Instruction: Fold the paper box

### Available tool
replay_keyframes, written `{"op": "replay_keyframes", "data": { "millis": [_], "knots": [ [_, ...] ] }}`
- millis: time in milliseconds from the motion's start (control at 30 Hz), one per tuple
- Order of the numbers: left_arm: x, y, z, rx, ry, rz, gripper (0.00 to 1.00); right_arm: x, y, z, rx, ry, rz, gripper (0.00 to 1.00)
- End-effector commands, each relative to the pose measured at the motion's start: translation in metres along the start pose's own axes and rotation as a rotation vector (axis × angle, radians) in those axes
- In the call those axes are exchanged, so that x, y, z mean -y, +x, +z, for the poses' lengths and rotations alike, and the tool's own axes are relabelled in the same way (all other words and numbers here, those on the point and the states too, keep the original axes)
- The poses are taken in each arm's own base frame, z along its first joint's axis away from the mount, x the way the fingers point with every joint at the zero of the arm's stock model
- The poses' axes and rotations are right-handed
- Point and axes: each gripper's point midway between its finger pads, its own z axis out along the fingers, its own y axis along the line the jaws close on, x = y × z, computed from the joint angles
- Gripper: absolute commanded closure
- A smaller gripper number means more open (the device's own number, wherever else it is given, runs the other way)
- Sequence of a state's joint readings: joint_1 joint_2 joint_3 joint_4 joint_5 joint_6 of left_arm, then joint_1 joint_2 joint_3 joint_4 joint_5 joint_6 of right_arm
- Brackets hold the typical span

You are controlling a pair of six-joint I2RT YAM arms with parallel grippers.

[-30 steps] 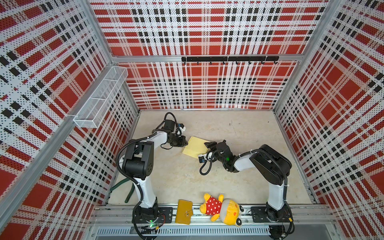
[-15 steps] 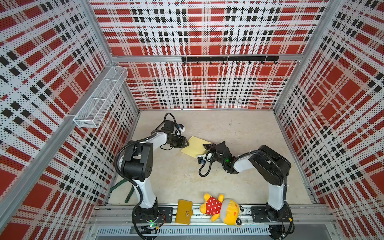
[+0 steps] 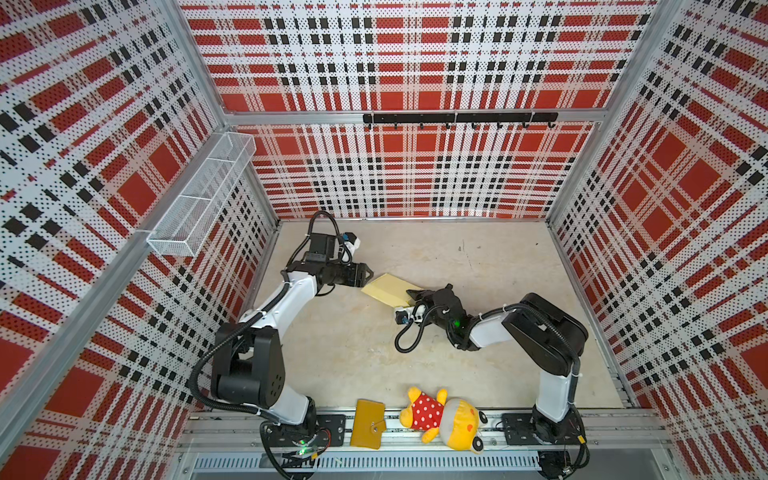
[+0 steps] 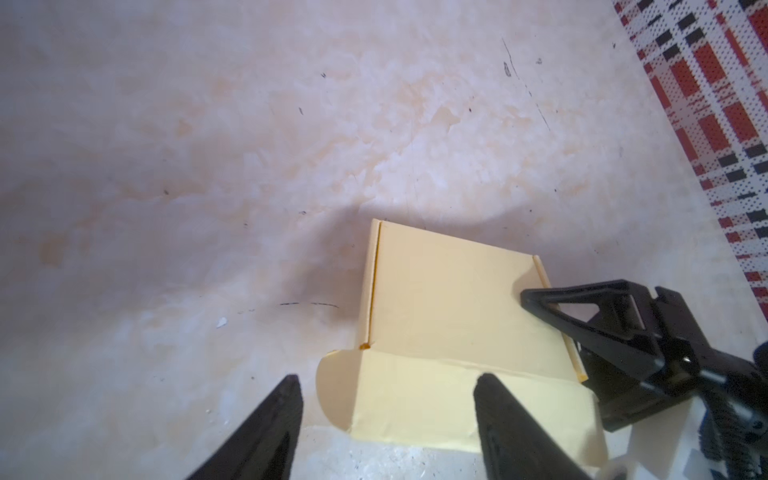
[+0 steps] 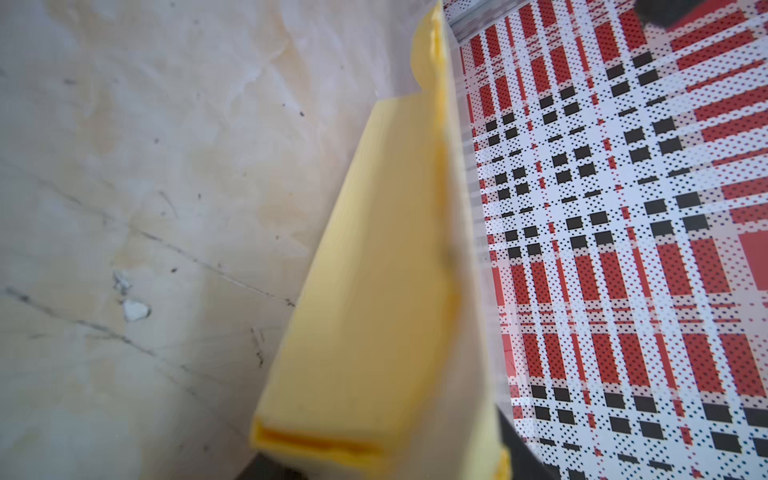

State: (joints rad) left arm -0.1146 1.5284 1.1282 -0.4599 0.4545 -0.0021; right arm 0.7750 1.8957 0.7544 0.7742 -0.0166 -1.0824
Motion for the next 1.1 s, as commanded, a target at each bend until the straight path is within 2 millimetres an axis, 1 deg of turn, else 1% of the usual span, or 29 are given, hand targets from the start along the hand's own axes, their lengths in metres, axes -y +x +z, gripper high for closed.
{"op": "replay_keyframes", "data": {
  "millis": [0,67,200,267,300,367,500,667,767,900,1067],
  "knots": [
    [-0.023,-0.010,-0.021,0.063,-0.044,-0.064,0.29,0.025,-0.027,-0.012,0.088,0.064,0.208,0.51],
    [-0.034,-0.015,-0.031,0.097,-0.056,-0.100,0.29,0.031,-0.034,-0.016,0.122,0.077,0.317,0.52],
    [-0.050,-0.023,-0.046,0.151,-0.063,-0.143,0.28,0.032,-0.042,-0.020,0.183,0.083,0.509,0.52],
    [-0.051,-0.025,-0.052,0.160,-0.044,-0.146,0.28,0.032,-0.047,-0.022,0.222,0.081,0.600,0.51],
    [-0.049,-0.026,-0.054,0.165,-0.014,-0.140,0.28,0.033,-0.049,-0.024,0.245,0.079,0.639,0.51],
    [-0.045,-0.027,-0.056,0.170,0.014,-0.133,0.29,0.027,-0.051,-0.022,0.266,0.052,0.701,0.51],
    [-0.032,-0.022,-0.051,0.148,0.083,-0.081,0.30,0.020,-0.055,-0.022,0.318,0.024,0.822,0.51],
    [-0.021,-0.008,-0.030,0.078,0.081,-0.001,0.29,0.009,-0.057,-0.021,0.350,-0.021,0.896,0.51],
    [-0.014,-0.004,-0.023,0.042,0.081,0.049,0.29,0.001,-0.059,-0.020,0.363,-0.062,0.923,0.49],
    [-0.022,-0.001,-0.017,0.017,0.052,0.052,0.28,-0.012,-0.055,-0.017,0.364,-0.092,0.956,0.48],
    [-0.030,0.007,-0.016,-0.001,0.011,0.092,0.27,-0.021,-0.051,-0.016,0.361,-0.118,0.962,0.49]
  ]
}}
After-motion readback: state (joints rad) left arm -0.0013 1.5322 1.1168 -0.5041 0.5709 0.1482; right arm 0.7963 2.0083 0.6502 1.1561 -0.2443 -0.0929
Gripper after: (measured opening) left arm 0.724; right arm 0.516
